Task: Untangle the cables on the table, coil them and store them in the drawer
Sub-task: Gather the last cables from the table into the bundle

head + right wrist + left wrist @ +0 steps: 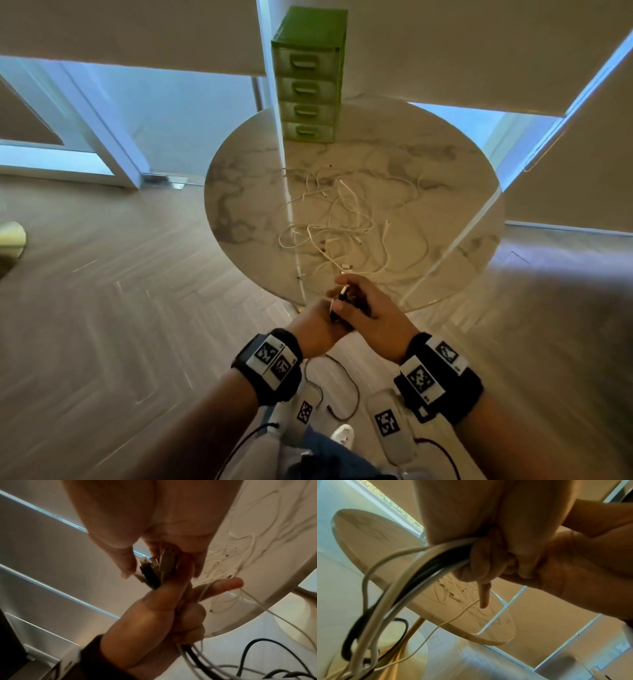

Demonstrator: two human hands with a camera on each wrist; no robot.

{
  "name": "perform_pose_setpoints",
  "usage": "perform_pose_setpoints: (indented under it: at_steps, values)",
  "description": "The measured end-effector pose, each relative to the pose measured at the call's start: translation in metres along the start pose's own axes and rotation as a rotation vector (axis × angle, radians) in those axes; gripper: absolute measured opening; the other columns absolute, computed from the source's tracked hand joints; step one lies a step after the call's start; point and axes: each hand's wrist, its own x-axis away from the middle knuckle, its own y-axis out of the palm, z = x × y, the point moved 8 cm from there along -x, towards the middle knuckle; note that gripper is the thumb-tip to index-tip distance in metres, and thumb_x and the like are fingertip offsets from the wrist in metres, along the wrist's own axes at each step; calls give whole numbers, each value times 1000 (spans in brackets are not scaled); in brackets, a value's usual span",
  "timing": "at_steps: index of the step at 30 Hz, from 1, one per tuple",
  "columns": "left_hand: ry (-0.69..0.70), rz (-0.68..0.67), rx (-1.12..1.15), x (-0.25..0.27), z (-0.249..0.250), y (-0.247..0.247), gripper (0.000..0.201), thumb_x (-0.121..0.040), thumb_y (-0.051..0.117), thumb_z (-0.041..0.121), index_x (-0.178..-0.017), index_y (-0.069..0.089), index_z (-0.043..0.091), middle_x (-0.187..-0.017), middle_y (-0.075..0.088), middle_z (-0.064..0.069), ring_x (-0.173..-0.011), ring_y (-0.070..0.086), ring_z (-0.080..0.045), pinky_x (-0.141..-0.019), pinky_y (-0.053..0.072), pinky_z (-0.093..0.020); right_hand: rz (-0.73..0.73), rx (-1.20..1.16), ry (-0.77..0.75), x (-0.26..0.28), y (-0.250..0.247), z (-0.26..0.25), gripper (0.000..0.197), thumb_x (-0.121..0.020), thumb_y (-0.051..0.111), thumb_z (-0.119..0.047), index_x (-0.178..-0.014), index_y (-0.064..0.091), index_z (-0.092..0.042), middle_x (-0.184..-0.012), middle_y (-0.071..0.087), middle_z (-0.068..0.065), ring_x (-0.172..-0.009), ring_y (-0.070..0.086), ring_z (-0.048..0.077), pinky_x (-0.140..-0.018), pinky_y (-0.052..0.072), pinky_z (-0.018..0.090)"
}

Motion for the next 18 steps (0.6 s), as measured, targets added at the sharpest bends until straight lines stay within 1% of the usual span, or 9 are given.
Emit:
perform_pose_setpoints:
  at_steps: [2,4,6,7,9,11,14,16,18]
  values:
    - [3,2,20,-1,-1,-1,18,-91,59,16,-108,63,13,-94,64,1,-86,60,-10,-75,47,-15,131,-23,-41,0,-4,-4,30,-85,64,-21,-109,50,-33,-113,60,0,-103,59,15,-91,48,26]
    - [17,-19,24,-2,2,0,18,-92,58,18,-110,62,16,-95,64,4,-84,60,-4,-76,46,-13,203,-105,-11,0,-7,1,36,-83,66,-21,-111,49,-35,-116,58,1,-103,60,16,-90,50,29]
    - [60,-66,48,-2,5,2,20,-93,56,13,-112,58,17,-96,61,9,-84,57,7,-77,44,-8,184,-138,11,0,-3,4,36,-84,65,-19,-114,50,-32,-111,62,-2,-99,62,11,-89,51,27]
    - [88,-88,65,-3,7,1,23,-92,56,8,-115,55,15,-98,59,11,-86,56,9,-79,44,-8,164,-101,0,-2,1,4,35,-84,65,-18,-114,52,-31,-107,63,-4,-97,62,8,-88,50,25]
    - [103,-140,79,-4,5,3,33,-91,54,1,-124,47,5,-103,55,10,-91,54,8,-82,43,-7,123,23,-32,-3,6,3,33,-83,66,-18,-109,55,-35,-102,64,-9,-95,60,2,-87,48,18]
    - [74,-140,-31,-4,-1,4,35,-93,53,6,-128,45,4,-107,55,4,-95,54,-1,-83,43,-9,115,95,-60,-8,7,2,30,-83,66,-19,-103,54,-38,-99,64,-9,-92,59,0,-84,47,16]
    - [-34,-74,-227,-9,-13,-7,31,-95,50,23,-125,52,13,-112,63,-7,-99,59,-20,-86,48,-30,148,5,-35,-18,7,8,24,-84,63,-12,-101,55,-27,-96,67,-3,-89,63,6,-83,48,19]
    - [-70,-109,-348,-10,-20,-10,27,-96,47,25,-116,59,10,-106,66,-11,-97,61,-27,-83,50,-35,125,-30,-4,-19,10,14,25,-84,64,-16,-105,55,-23,-97,65,-2,-91,63,10,-86,51,24]
    - [-148,-145,-382,-9,-30,-17,26,-96,47,26,-101,62,6,-97,66,-14,-90,62,-29,-76,49,-33,34,-10,32,-21,15,19,33,-81,65,-24,-112,52,-27,-102,61,-4,-95,61,8,-88,50,24]
